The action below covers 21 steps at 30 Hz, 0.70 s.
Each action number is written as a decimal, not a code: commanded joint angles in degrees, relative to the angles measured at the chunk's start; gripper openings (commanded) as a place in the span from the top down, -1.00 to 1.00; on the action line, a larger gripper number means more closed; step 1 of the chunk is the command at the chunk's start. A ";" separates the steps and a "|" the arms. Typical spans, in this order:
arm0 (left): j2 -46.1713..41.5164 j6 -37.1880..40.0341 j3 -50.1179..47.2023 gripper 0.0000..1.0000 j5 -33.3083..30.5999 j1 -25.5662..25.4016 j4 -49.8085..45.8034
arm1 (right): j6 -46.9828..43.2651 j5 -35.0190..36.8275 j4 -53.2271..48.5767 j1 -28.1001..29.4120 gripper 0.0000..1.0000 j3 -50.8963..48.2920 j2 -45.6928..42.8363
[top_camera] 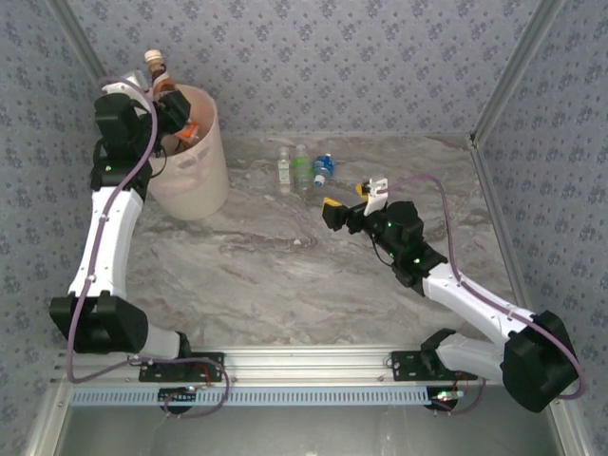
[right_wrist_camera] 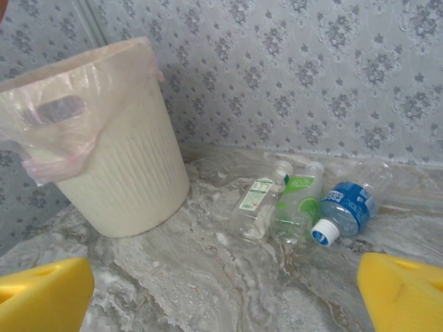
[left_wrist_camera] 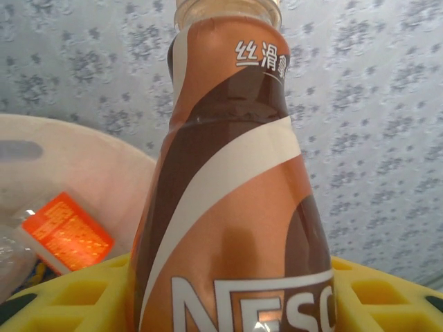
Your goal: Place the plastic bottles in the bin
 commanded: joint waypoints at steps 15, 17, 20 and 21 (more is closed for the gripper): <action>11.77 -8.01 9.83 -0.21 -1.02 0.70 -11.02 | 0.04 2.71 -5.15 0.37 -1.00 4.91 0.59; 12.58 -6.73 11.52 -0.69 2.05 0.61 -11.56 | 0.04 2.84 -5.28 0.36 -1.00 4.82 0.50; 13.23 -5.70 12.73 -0.89 5.67 0.61 -11.83 | 0.04 2.89 -5.19 0.37 -1.00 4.65 0.58; 13.12 -5.83 12.66 -0.90 6.54 0.52 -11.56 | 0.06 2.92 -5.24 0.40 -1.00 4.69 0.59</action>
